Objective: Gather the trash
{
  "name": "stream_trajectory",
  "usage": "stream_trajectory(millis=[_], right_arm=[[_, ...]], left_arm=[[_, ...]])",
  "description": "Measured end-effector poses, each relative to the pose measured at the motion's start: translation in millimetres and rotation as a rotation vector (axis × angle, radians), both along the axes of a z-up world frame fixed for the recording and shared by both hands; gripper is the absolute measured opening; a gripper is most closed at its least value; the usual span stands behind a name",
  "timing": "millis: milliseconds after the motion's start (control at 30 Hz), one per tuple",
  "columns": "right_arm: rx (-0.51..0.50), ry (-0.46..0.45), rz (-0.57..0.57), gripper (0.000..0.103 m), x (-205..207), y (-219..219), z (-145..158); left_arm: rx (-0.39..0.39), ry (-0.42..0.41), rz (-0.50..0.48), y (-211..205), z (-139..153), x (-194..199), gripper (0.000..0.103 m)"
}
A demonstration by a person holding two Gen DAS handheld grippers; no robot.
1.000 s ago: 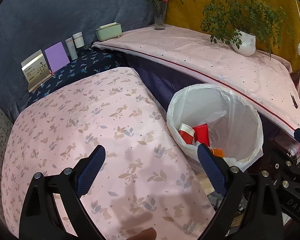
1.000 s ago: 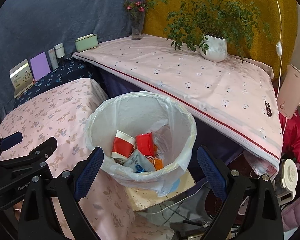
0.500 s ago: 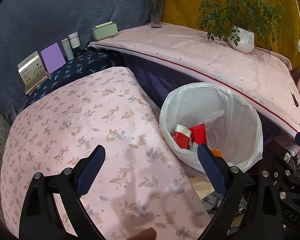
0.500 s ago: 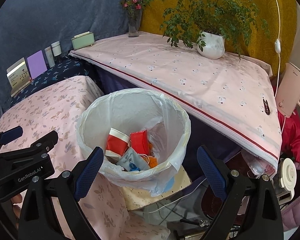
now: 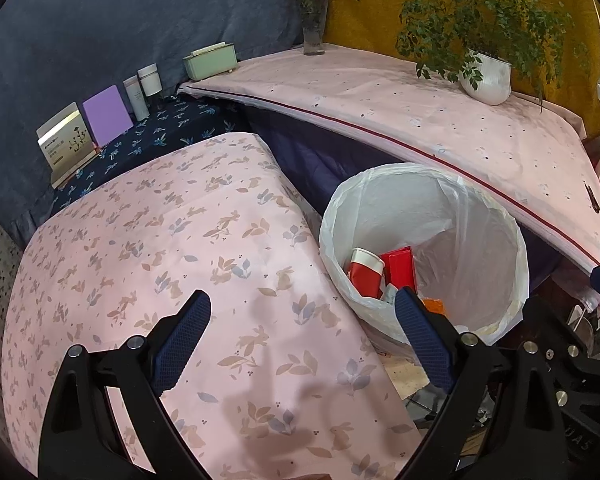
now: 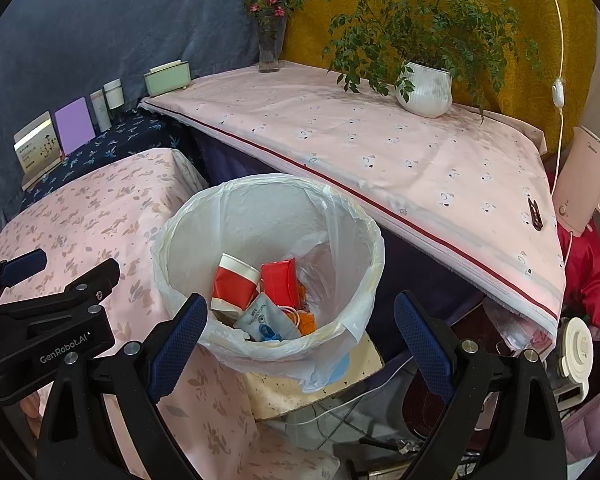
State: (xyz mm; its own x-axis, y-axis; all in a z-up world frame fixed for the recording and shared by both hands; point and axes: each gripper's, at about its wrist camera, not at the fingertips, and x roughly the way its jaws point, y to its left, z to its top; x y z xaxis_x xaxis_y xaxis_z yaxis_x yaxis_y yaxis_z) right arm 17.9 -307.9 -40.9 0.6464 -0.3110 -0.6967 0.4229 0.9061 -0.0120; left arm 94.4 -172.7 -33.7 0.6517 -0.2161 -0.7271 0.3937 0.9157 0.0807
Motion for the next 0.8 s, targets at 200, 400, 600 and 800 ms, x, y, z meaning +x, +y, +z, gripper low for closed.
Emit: stream_trajectory(millis=[200, 400, 600, 800], right_arm=[[0.001, 0.002, 0.001, 0.091, 0.9, 0.6, -1.3], [0.001, 0.003, 0.001, 0.091, 0.9, 0.5, -1.3], [0.002, 0.004, 0.001, 0.091, 0.2, 0.4, -3.4], [0.001, 0.005, 0.000, 0.091, 0.3, 0.6, -3.4]], left_arm=[[0.006, 0.000, 0.013, 2.2, -1.7, 0.9, 0.089], [0.007, -0.005, 0.007, 2.4, -2.0, 0.6, 0.089], [0.009, 0.000, 0.007, 1.0, -1.5, -0.1, 0.089], [0.006, 0.003, -0.002, 0.2, -1.0, -1.5, 0.089]])
